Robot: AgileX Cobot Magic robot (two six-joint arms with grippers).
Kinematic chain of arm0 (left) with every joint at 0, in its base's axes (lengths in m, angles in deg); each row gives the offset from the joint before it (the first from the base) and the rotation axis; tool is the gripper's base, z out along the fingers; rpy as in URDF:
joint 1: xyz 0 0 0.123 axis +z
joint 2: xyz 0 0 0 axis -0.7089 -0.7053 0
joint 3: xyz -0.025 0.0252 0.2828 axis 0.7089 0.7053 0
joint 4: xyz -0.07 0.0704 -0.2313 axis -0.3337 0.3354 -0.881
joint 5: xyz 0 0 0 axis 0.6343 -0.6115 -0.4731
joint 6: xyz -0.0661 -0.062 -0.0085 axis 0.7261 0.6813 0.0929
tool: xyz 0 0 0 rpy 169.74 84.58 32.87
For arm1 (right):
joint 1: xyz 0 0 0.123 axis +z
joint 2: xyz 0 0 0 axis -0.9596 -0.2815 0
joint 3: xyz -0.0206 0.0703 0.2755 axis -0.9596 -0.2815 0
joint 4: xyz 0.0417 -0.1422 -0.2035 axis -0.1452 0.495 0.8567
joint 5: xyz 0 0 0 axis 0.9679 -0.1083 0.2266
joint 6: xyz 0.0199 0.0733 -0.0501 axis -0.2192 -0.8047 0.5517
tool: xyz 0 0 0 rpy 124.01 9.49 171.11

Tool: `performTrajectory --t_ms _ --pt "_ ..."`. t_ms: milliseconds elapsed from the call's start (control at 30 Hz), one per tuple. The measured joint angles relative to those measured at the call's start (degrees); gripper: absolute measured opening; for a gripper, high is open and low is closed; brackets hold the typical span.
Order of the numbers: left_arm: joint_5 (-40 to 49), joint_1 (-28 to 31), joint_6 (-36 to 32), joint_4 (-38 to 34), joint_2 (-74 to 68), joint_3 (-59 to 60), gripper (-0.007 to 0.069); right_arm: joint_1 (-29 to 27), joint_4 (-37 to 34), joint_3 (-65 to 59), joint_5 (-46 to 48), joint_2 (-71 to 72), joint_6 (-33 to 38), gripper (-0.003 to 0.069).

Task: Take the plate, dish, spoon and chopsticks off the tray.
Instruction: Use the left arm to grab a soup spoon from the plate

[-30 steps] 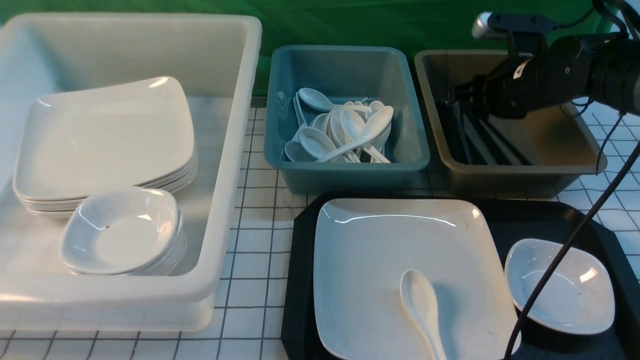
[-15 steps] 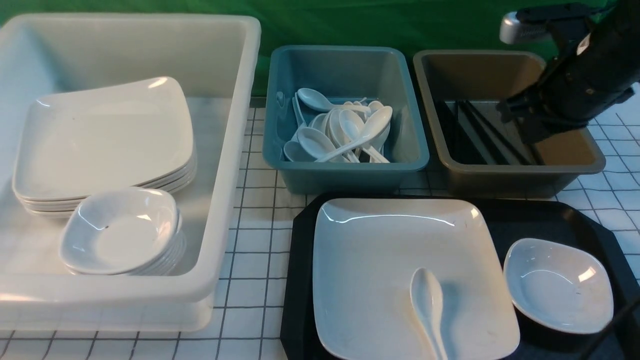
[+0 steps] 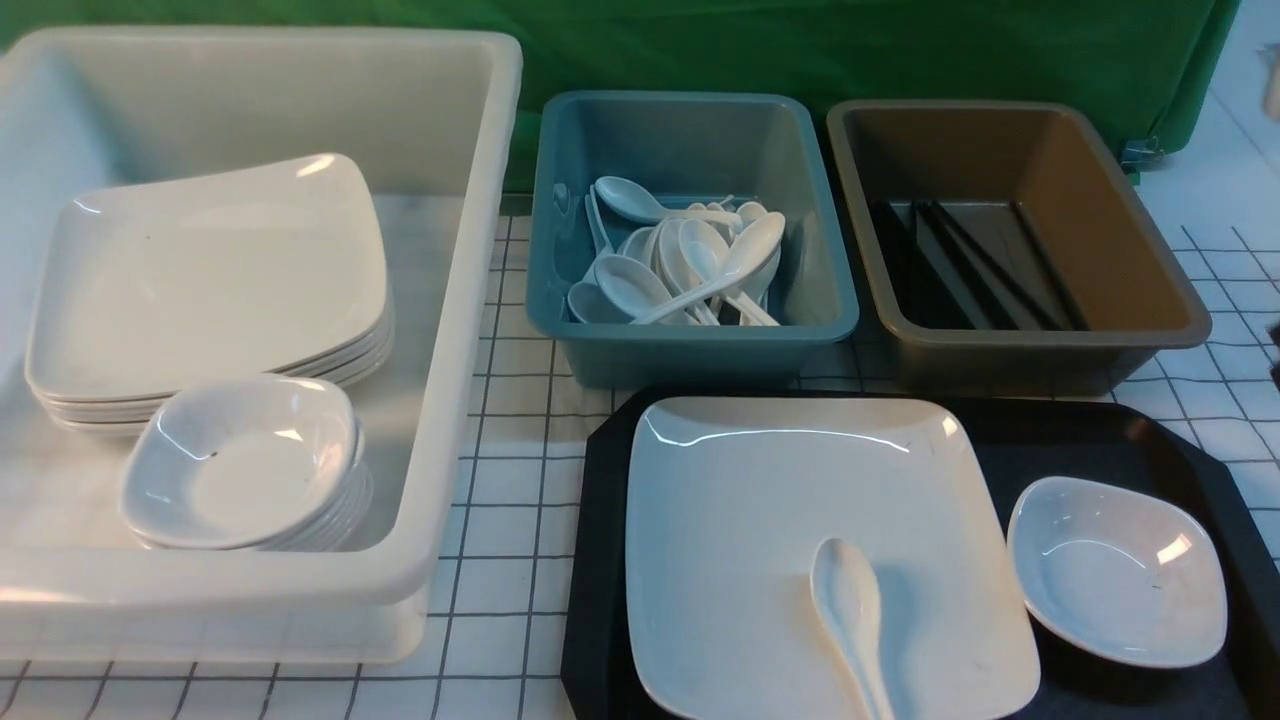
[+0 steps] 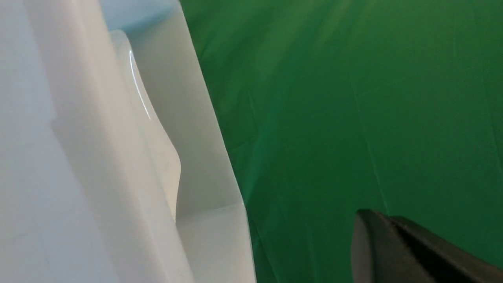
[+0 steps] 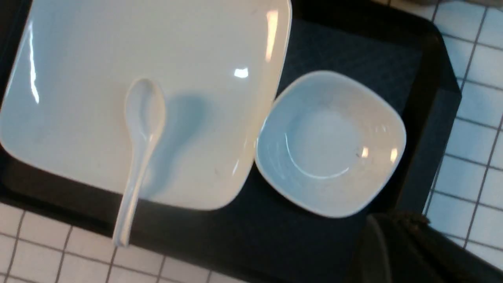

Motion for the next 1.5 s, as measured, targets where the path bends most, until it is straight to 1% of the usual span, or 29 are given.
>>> performTrajectory --t_ms 100,167,233,300,367,433,467,500,533,600,667,700,733,800,867,900,967,1033,1100,1133,1167,1200,1233,1267,1300,1333,1367,1467,1500 --pt "0.7 -1.1 1.0 0.9 0.0 -0.7 0.0023 0.0 0.0 -5.2 -0.1 7.1 0.0 0.0030" --pt "1.7 -3.2 0.0 5.2 -0.1 -5.4 0.0023 0.0 0.1 -10.7 -1.5 15.3 0.0 0.0030" --pt "2.1 -4.7 -1.5 12.2 -1.6 -11.2 0.0023 0.0 0.1 -14.5 -3.7 21.1 -0.1 0.0032" --pt "7.3 -6.6 -3.2 19.6 -5.9 -19.7 0.0023 0.0 0.1 -18.6 -6.5 27.6 -0.1 0.0034" --pt "15.0 -8.3 -6.0 23.1 -11.4 -27.3 0.0023 0.0 0.1 -21.7 -8.9 32.6 -0.1 0.0034" --pt "28.8 -11.3 -14.8 24.2 -21.8 -37.1 0.0023 0.0 0.1 -25.7 -12.1 38.9 -0.1 0.0034" --pt "28.7 -11.3 -14.8 24.1 -21.8 -37.9 0.0023 0.0 0.1 -26.0 -12.4 39.4 -0.1 0.0034" --pt "36.0 -12.9 -21.1 22.9 -28.4 -42.7 0.0023 0.0 0.1 -28.3 -14.1 42.7 -0.1 0.0037" --pt "40.3 -14.0 -25.5 21.1 -33.1 -46.3 0.0023 0.0 0.1 -29.8 -14.8 44.4 -0.1 0.0037" --pt "46.8 -15.7 -33.5 16.2 -41.4 -52.5 0.0023 0.0 0.1 -32.0 -15.2 47.7 -0.1 0.0037" --pt "52.2 -17.5 -42.2 8.2 -50.8 -57.2 0.0023 0.0 0.1 -34.1 -14.6 50.2 -0.1 0.0040" --pt "52.6 -17.6 -42.8 6.5 -51.6 -58.0 0.0023 0.0 0.1 -34.3 -14.5 50.4 -0.1 0.0040" --pt "55.2 -19.5 -48.1 -2.1 -59.8 -60.5 0.0023 0.0 0.1 -35.6 -14.0 51.4 -0.1 0.0042" --pt "57.5 -22.2 -52.3 -10.7 -67.1 -62.0 0.0023 0.0 0.1 -36.8 -13.7 51.8 -0.1 0.0043" --pt "60.0 -26.3 -55.1 -16.5 -73.8 -63.7 0.0023 0.0 0.1 -37.7 -13.7 51.8 -0.1 0.0049" --pt "60.5 -27.4 -55.5 -17.3 -75.2 -63.9 0.0023 0.0 0.1 -37.8 -13.7 51.8 -0.1 0.0050" --pt "62.3 -33.9 -55.3 -18.0 -82.4 -66.9 0.0023 0.0 0.1 -38.5 -14.1 51.8 -0.1 0.0059" --pt "63.1 -40.9 -51.8 -13.7 -89.0 -70.6 0.0023 0.0 0.1 -39.1 -15.0 51.8 -0.1 0.0067" --pt "63.6 -46.8 -47.1 -7.4 -94.5 -75.3 0.0023 0.0 0.1 -39.5 -15.8 51.8 -0.1 0.0073" --pt "64.0 -48.9 -45.3 -4.6 -96.5 -77.9 0.0023 0.0 0.1 -39.6 -15.9 51.8 -0.1 0.0076" --pt "64.2 -49.4 -44.2 -3.2 -97.5 -78.5 0.0023 0.0 0.1 -39.7 -15.9 51.8 -0.1 0.0078" --pt "65.0 -53.0 -40.6 2.3 -100.7 -82.6 0.0023 0.0 0.1 -39.7 -16.3 51.8 -0.1 0.0080" --pt "65.3 -53.7 -39.7 2.9 -101.6 -83.1 0.0023 0.0 0.1 -39.8 -16.4 51.8 -0.1 0.0081" --pt "66.4 -56.3 -36.1 7.8 -104.8 -86.8 0.0023 0.0 0.1 -39.9 -16.6 51.8 -0.1 0.0087" --pt "67.1 -57.5 -34.0 10.4 -106.6 -88.8 0.0025 0.0 0.1 -40.0 -16.6 51.8 -0.1 0.0089" --pt "67.2 -57.7 -33.6 10.9 -107.0 -89.5 0.0025 0.0 0.1 -40.0 -16.6 51.8 -0.1 0.0089" --pt "67.9 -59.2 -30.4 14.3 -109.4 -92.0 0.0029 0.0 0.1 -40.0 -16.6 51.8 -0.1 0.0095" --pt "67.7 -60.8 -27.1 18.4 -112.5 -94.2 0.0053 0.0 0.1 -40.0 -16.6 51.8 -0.1 0.0101" --pt "67.3 -61.4 -26.5 19.8 -113.6 -94.8 0.0075 0.0 0.1 -40.0 -16.8 51.8 -0.1 0.0102"
